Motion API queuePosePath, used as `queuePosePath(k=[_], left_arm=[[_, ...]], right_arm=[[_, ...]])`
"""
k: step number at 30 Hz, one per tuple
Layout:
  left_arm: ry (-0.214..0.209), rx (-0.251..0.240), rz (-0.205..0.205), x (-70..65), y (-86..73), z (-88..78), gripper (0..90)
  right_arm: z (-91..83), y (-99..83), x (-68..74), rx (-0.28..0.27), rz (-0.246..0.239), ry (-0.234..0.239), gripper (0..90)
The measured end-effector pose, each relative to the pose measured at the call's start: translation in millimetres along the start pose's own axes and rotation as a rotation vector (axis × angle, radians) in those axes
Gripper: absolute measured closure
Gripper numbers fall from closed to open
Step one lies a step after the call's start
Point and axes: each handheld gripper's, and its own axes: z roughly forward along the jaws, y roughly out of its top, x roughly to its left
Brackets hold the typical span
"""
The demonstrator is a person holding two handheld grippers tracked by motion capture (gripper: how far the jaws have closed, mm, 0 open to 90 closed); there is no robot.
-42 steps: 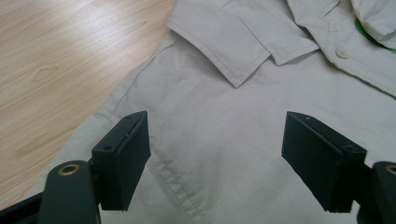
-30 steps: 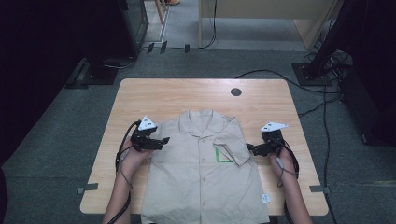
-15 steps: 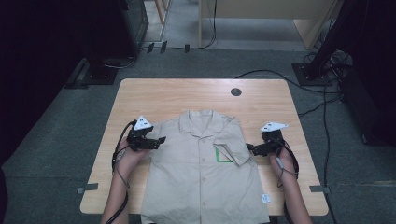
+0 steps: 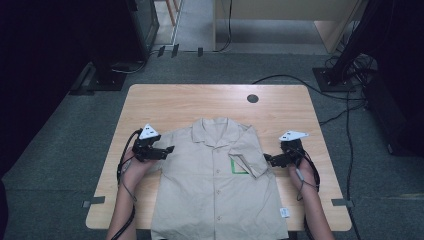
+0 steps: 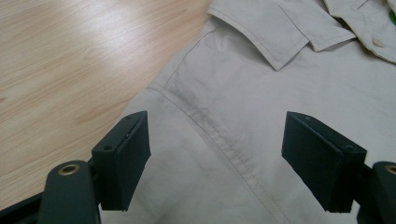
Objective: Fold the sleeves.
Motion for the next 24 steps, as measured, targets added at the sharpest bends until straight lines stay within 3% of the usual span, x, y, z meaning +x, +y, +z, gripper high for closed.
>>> queuePosePath(k=[14, 24], left_arm=[[0.021, 0.003, 0.004, 7.5, -4.9, -1.5, 23.8], [0.039, -0.013, -0.019, 19.4, -12.0, -6.8, 23.8]], right_arm=[[0.0, 0.0, 0.0, 0.0, 0.0, 0.0, 1.1], [0.0, 0.0, 0.0, 0.0, 0.0, 0.0, 1.1]])
